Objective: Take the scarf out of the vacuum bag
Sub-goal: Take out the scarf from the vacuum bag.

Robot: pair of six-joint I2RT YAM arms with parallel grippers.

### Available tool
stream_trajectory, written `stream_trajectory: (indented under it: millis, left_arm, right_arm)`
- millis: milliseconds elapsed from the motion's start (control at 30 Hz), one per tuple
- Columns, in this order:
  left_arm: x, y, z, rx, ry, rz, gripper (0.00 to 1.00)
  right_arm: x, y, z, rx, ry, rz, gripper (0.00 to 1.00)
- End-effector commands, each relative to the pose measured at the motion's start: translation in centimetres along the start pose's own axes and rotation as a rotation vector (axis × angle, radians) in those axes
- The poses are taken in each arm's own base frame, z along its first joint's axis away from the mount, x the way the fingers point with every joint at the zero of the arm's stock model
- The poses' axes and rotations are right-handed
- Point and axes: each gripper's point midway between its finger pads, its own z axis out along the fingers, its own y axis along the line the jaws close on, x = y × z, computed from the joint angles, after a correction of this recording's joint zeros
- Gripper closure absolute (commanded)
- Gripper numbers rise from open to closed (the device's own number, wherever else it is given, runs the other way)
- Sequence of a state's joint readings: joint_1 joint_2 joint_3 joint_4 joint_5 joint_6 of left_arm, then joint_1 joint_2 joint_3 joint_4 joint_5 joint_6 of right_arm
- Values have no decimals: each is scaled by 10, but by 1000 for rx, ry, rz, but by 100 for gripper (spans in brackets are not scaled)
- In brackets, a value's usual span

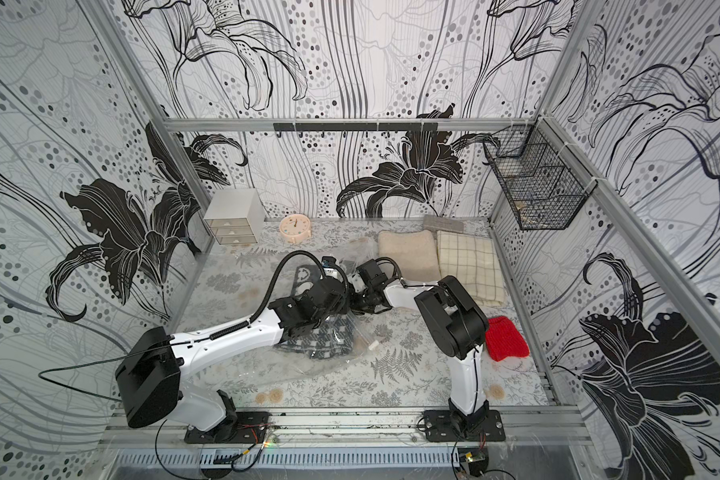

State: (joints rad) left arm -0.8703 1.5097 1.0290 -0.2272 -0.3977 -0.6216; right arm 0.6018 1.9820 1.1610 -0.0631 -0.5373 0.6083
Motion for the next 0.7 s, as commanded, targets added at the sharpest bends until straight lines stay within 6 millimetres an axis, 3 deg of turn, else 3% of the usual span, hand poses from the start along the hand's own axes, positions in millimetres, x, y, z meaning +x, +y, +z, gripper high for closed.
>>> stream_trajectory:
  millis: [0,500,667]
  left_arm:
    - [-14,-7,-6,31,-54,-40,100]
    - [-9,-4,-4,23,-48,-50,100]
    - [-10,-5,-4,25,-49,-49,100]
  right_arm:
    - [7,-9,-4,35,14,6,100]
    - [7,-12,-1,42,19,10,100]
    - [9,-16,-10,61,15,5,100]
